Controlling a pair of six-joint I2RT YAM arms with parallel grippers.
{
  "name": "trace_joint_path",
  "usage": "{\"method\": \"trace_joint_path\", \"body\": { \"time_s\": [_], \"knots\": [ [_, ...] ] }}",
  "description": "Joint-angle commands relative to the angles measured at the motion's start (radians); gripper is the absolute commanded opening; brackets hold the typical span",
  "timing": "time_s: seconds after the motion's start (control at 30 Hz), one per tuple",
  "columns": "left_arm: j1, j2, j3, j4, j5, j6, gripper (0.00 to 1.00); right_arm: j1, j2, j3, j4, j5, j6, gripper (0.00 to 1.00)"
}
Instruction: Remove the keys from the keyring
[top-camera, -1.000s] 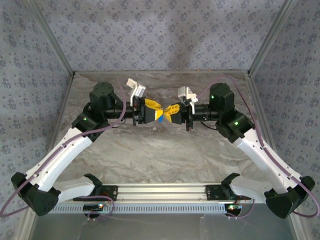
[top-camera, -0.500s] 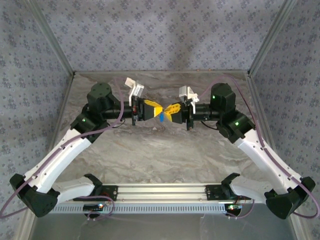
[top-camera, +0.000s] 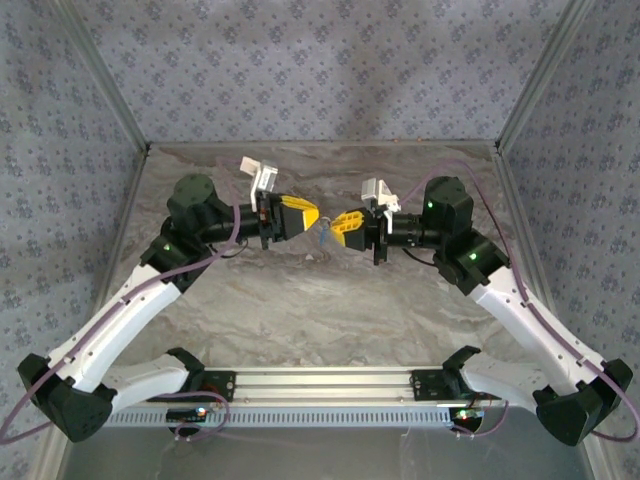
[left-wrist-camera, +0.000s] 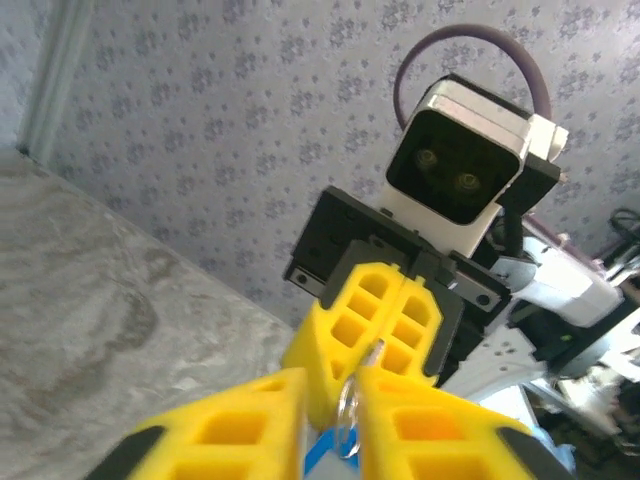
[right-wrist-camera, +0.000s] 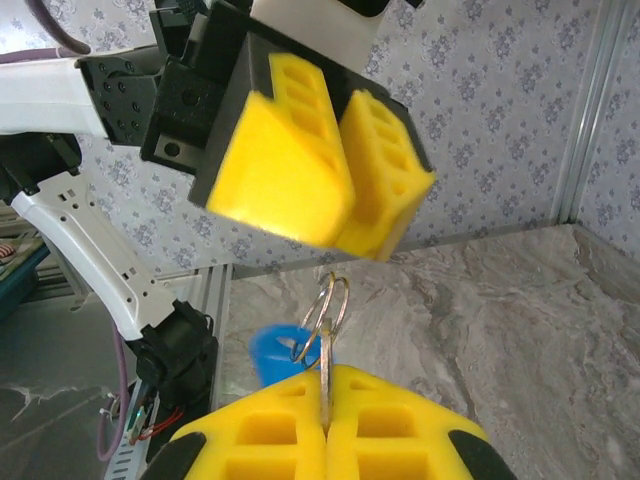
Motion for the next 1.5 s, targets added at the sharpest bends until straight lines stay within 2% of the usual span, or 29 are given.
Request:
{"method": "trace_joint_path", "body": {
  "time_s": [0.0,0.07,0.33,0.8,0.9,1.07,1.23,1.4,1.47],
  "knots": [
    [0.011,-0.041,0.008,0.024,-0.028,0.022,0.32,-0.002,0.015,0.056,-0.066,-0.029,-0.012,0.0],
    [0.01,-0.043,0.024,-0.017,-0.032,0.05,0.42,-0.004,0.035,0.082,-0.109,-0.049,-0.025,0.0],
    [0.011,-0.009,0.116,-0.186,0.034,0.167,0.51,-0.01,0.107,0.195,-0.264,-0.115,-0.062,0.0],
    [0.026,0.026,0.132,-0.267,0.038,0.24,0.56,-0.02,0.252,0.338,-0.428,-0.179,-0.067,0.0],
    [0.028,0.029,0.133,-0.269,0.052,0.241,0.53,-0.02,0.258,0.344,-0.429,-0.181,-0.066,0.0],
    [0.031,0.026,0.13,-0.266,0.059,0.243,0.4,-0.022,0.253,0.342,-0.429,-0.183,-0.067,0.0],
    [0.03,0.035,0.128,-0.26,0.068,0.236,0.38,-0.02,0.247,0.337,-0.424,-0.188,-0.066,0.0],
    [0.03,0.043,0.133,-0.253,0.078,0.228,0.27,-0.02,0.244,0.331,-0.416,-0.193,-0.065,0.0],
    [0.031,0.046,0.133,-0.252,0.082,0.226,0.26,-0.02,0.243,0.331,-0.416,-0.195,-0.063,0.0]
  ]
}}
